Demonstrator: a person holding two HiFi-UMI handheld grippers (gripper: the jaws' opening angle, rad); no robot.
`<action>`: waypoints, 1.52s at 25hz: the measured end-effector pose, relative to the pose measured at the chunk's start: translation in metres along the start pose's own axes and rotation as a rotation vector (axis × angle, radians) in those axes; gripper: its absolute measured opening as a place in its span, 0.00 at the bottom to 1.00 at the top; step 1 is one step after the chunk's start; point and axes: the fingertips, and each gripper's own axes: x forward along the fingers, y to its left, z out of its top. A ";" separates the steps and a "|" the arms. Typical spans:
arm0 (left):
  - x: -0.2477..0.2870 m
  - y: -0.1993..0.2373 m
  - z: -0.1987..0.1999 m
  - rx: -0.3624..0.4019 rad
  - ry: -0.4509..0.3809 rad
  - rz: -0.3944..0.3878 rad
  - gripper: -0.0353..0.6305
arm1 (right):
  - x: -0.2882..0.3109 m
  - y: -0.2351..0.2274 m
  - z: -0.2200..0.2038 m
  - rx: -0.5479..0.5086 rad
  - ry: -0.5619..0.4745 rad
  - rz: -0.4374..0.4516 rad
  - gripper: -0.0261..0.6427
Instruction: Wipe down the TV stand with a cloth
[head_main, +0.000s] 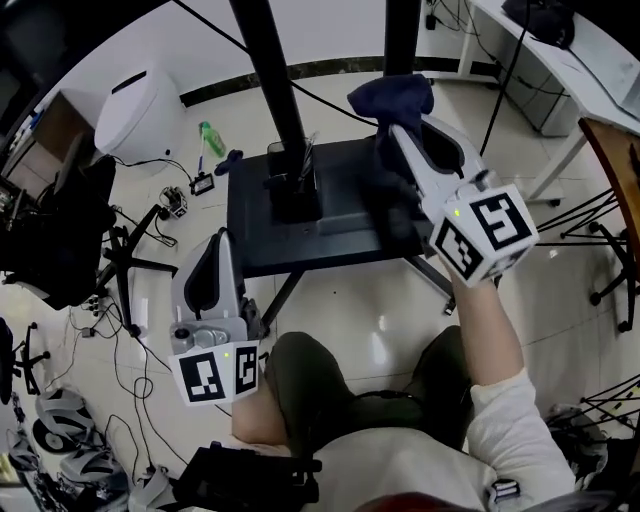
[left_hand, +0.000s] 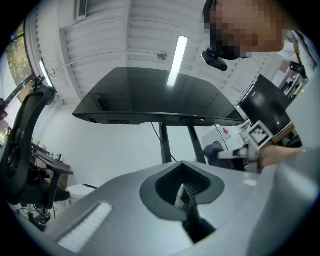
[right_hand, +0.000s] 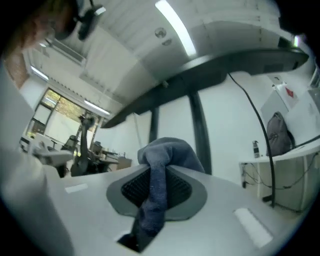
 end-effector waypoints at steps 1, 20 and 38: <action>-0.003 0.009 0.004 0.009 -0.004 0.021 0.05 | -0.014 0.041 0.024 -0.024 -0.088 0.061 0.13; -0.064 0.109 0.039 0.077 -0.011 0.245 0.05 | 0.175 0.183 -0.190 0.253 0.506 -0.044 0.12; -0.053 0.094 0.018 0.093 -0.069 0.256 0.05 | -0.027 0.272 -0.119 0.218 0.235 0.247 0.12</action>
